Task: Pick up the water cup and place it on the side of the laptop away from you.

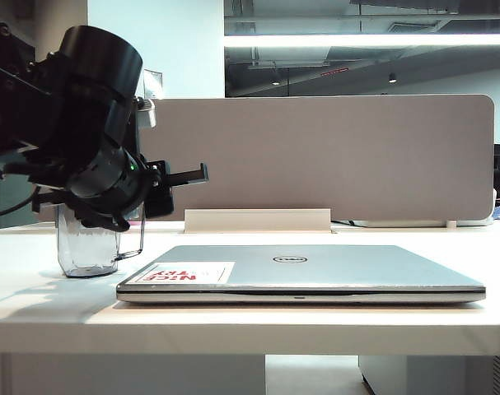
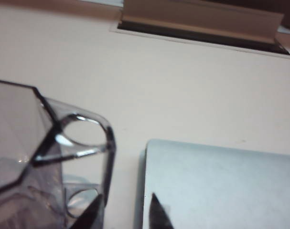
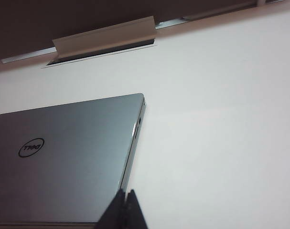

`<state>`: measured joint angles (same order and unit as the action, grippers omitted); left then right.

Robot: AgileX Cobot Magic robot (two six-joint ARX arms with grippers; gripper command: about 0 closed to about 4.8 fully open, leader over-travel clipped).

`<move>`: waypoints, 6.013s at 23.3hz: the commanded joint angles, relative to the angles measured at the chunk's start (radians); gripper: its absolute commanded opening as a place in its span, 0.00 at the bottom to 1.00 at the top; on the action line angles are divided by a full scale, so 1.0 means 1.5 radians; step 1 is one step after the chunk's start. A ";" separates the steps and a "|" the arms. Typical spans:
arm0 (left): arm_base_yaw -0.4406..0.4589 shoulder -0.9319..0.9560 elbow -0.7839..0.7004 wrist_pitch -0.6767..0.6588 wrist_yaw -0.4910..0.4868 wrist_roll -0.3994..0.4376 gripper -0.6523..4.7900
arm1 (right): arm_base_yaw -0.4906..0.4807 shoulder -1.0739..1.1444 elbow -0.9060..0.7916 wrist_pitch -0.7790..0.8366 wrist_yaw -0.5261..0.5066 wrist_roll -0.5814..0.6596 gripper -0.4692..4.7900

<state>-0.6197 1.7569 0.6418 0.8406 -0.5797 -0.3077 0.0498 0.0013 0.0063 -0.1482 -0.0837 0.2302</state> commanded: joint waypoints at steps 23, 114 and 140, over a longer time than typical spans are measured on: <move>0.062 0.081 0.067 0.030 0.028 0.022 0.21 | -0.001 -0.001 -0.004 0.006 -0.006 0.004 0.07; -0.031 0.480 0.915 -0.458 0.133 0.008 0.11 | -0.001 -0.001 -0.004 0.006 -0.011 0.004 0.07; -0.034 0.480 0.915 -0.493 0.135 0.008 0.23 | -0.001 -0.001 -0.004 0.007 -0.011 0.004 0.07</move>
<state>-0.6659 2.4779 2.0094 0.0998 -0.3775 -0.3004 0.0498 0.0013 0.0063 -0.1490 -0.0982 0.2325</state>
